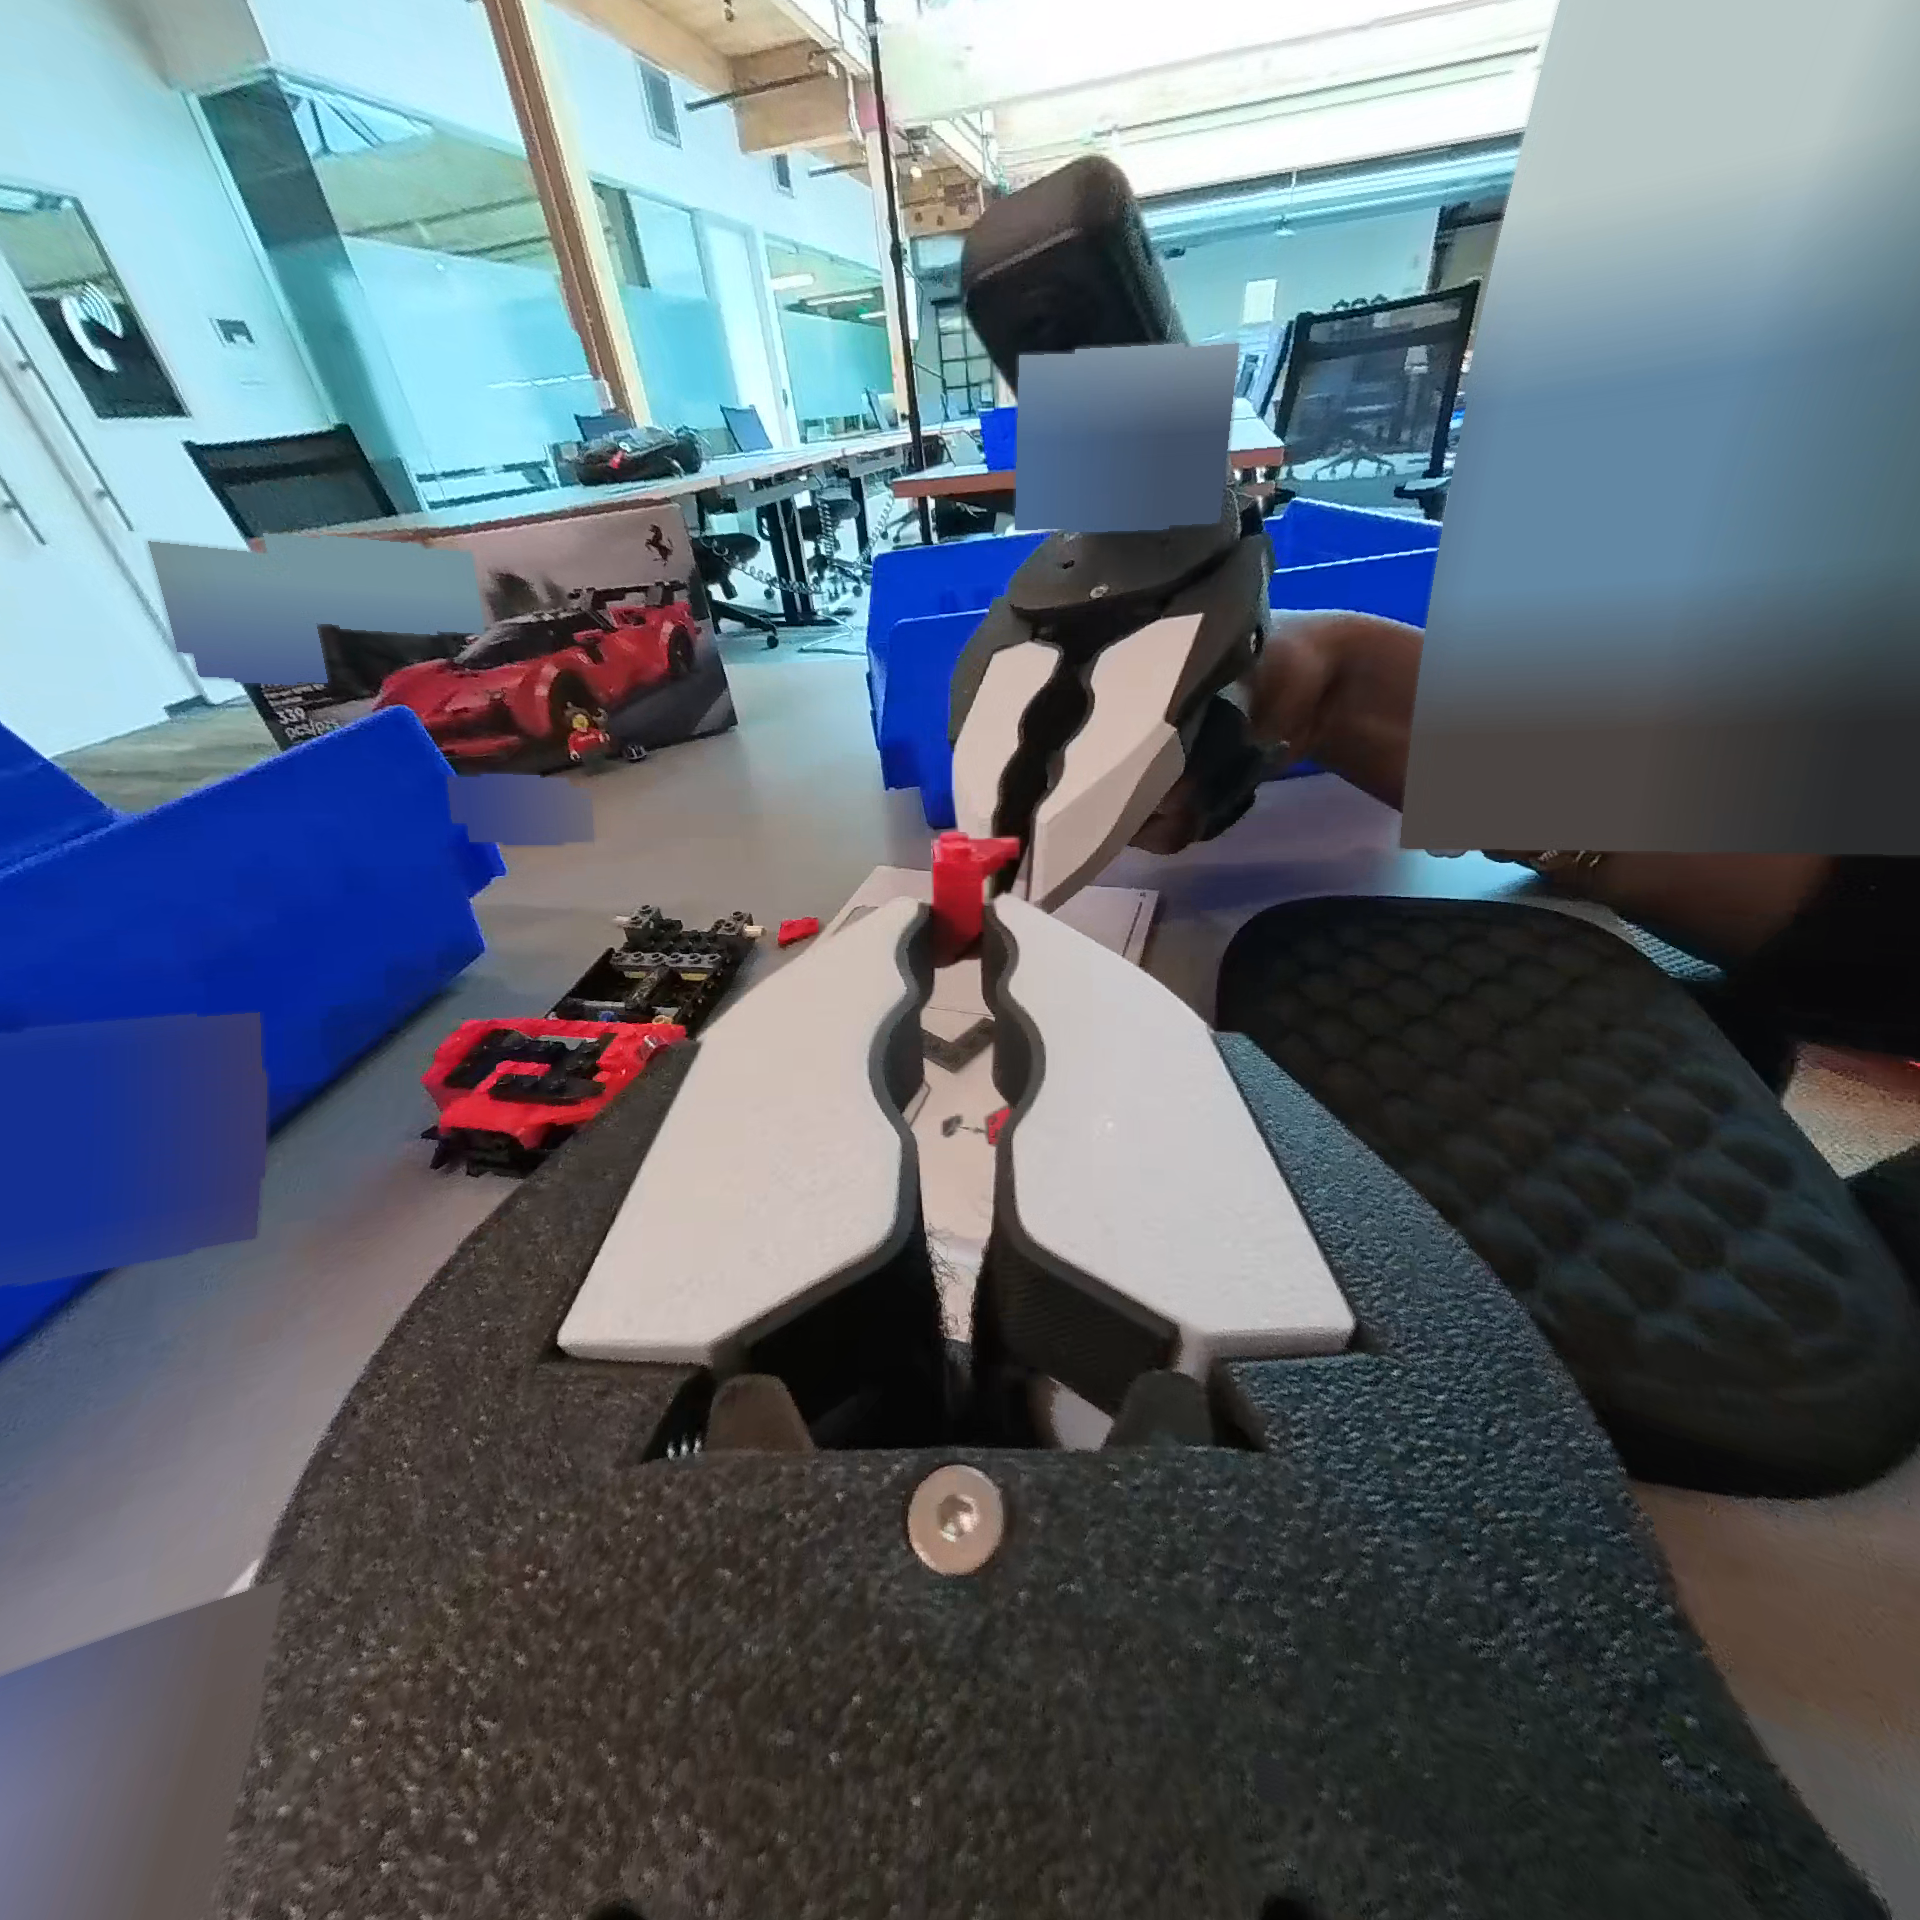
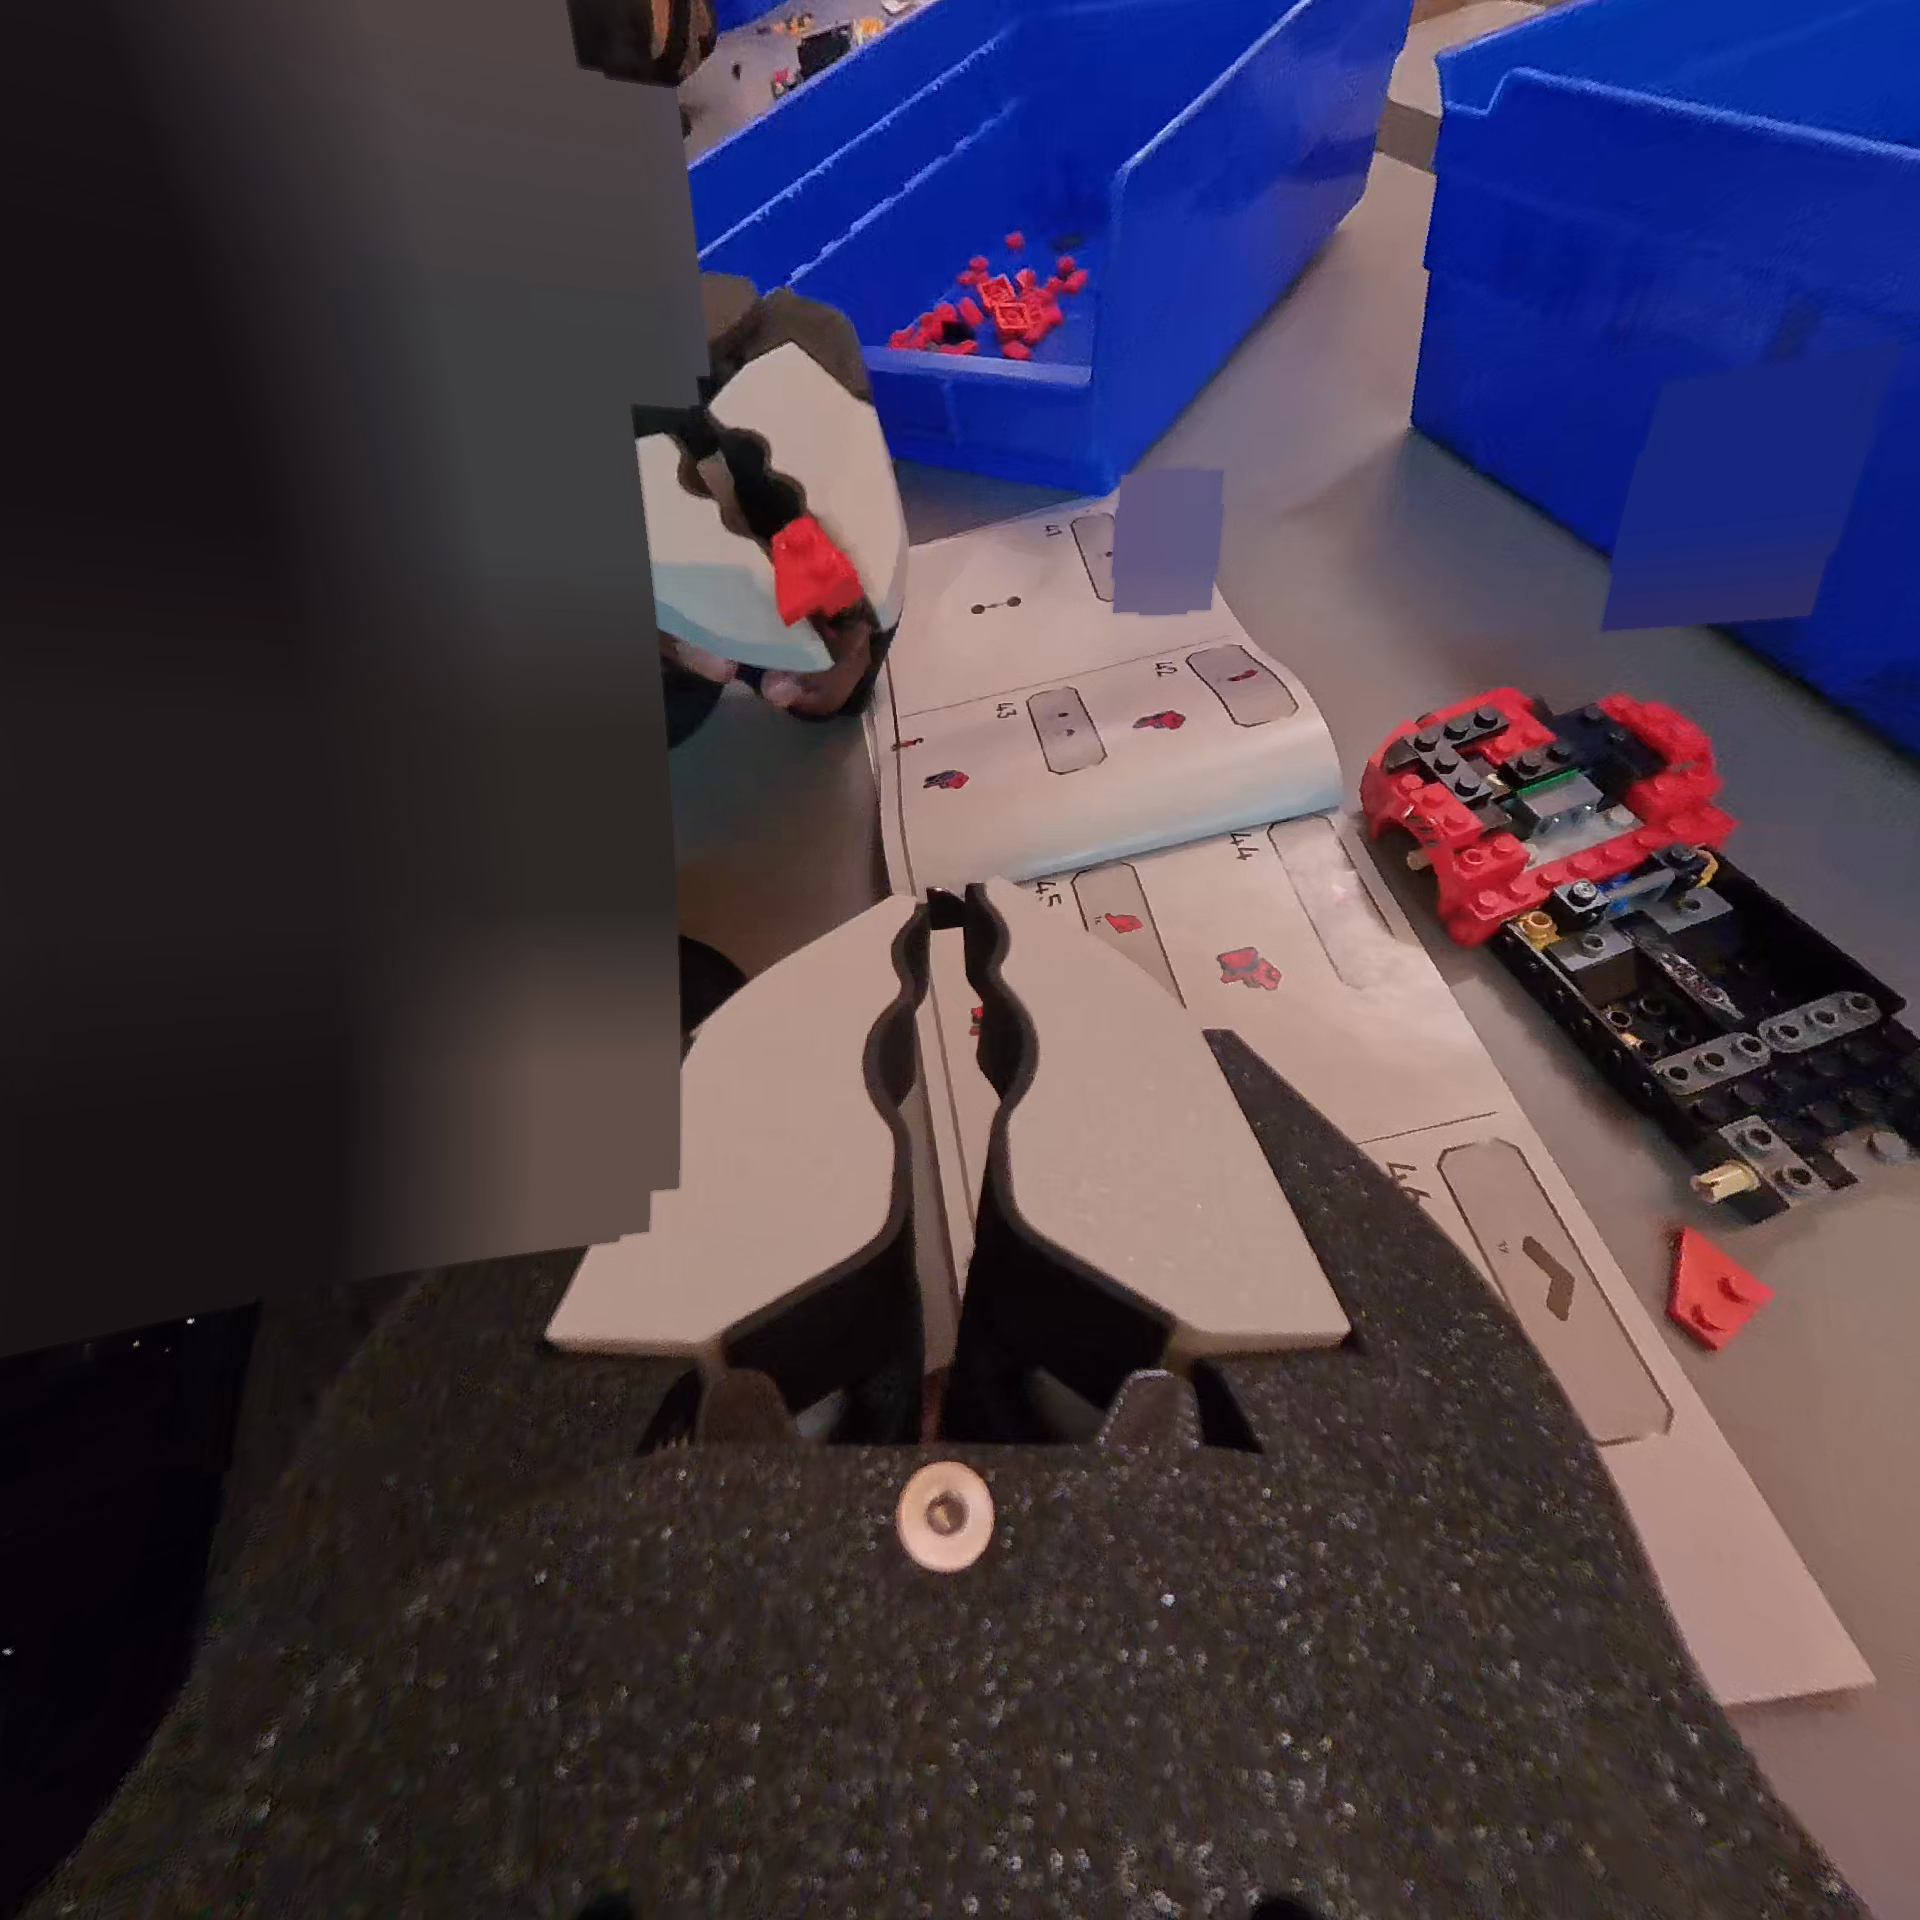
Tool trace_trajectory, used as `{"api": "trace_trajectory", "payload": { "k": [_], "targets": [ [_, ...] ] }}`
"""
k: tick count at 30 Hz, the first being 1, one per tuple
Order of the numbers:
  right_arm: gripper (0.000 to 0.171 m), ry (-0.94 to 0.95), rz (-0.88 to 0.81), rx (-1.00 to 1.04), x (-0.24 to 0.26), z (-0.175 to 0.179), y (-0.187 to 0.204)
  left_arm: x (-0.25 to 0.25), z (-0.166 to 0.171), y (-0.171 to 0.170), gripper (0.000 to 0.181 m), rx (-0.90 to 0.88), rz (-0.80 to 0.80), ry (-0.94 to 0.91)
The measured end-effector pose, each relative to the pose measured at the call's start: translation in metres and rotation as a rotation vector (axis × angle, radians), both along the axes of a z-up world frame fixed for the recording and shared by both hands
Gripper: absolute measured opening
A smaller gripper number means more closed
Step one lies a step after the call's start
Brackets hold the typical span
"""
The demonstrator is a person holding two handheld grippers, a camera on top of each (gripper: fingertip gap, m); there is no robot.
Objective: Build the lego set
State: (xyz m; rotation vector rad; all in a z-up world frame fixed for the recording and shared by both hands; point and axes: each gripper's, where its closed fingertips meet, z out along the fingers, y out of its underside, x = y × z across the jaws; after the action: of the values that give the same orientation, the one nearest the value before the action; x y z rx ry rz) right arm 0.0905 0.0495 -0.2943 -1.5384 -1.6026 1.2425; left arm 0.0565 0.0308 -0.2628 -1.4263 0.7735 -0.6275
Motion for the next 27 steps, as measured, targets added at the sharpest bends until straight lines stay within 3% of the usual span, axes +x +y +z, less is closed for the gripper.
{"api": "trace_trajectory", "payload": {
  "k": [27],
  "targets": [
    [0.006, 0.158, 0.125, 0.014, 0.004, 0.010, -0.016, 0.000, -0.002, -0.001, 0.007, 0.009, -0.017, 0.024]
  ]
}}
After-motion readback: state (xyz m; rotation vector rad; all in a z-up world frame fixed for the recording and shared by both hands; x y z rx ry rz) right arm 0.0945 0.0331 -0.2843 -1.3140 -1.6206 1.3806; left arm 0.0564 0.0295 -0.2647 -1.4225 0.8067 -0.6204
